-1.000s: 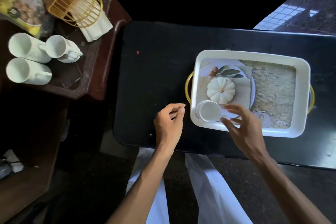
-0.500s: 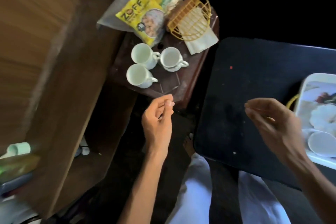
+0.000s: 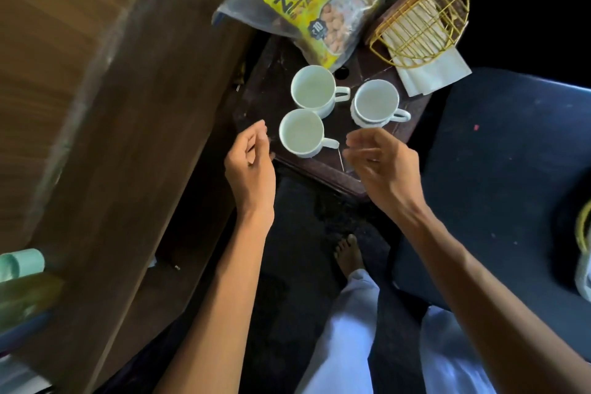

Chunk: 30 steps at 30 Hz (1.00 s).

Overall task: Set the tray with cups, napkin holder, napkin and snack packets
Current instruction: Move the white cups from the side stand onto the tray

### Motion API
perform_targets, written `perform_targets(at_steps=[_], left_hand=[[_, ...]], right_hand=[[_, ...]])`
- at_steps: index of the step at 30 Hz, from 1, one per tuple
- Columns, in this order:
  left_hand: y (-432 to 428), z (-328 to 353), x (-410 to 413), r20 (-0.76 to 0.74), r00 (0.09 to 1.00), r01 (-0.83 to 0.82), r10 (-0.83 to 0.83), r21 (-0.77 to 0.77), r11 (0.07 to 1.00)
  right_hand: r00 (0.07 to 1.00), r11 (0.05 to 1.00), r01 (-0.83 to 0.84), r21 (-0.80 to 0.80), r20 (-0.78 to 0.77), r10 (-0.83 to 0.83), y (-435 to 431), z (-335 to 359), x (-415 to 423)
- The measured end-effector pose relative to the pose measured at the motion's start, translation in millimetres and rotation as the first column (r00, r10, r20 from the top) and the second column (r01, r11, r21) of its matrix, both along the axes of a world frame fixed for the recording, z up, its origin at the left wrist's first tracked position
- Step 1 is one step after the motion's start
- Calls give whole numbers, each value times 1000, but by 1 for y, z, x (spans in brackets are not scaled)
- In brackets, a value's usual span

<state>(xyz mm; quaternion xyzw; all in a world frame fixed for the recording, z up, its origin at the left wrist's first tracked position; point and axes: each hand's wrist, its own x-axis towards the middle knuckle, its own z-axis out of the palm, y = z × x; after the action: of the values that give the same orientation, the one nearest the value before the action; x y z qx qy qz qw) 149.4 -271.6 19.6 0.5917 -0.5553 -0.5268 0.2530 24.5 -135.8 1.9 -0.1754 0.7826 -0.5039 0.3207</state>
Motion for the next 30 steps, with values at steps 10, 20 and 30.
perform_targets(at_steps=[10,20,30], left_hand=[[0,-9,-8,-57,998,36,-30,101,994],[24,2,-4,-70,997,23,-14,122,992],[105,18,-26,-71,993,101,-92,135,986]], right_hand=[[998,997,-59,41,7,59,-26,-6,7],[994,998,-57,7,-88,58,-2,-6,15],[996,999,11,-35,-90,-14,90,18,-1]])
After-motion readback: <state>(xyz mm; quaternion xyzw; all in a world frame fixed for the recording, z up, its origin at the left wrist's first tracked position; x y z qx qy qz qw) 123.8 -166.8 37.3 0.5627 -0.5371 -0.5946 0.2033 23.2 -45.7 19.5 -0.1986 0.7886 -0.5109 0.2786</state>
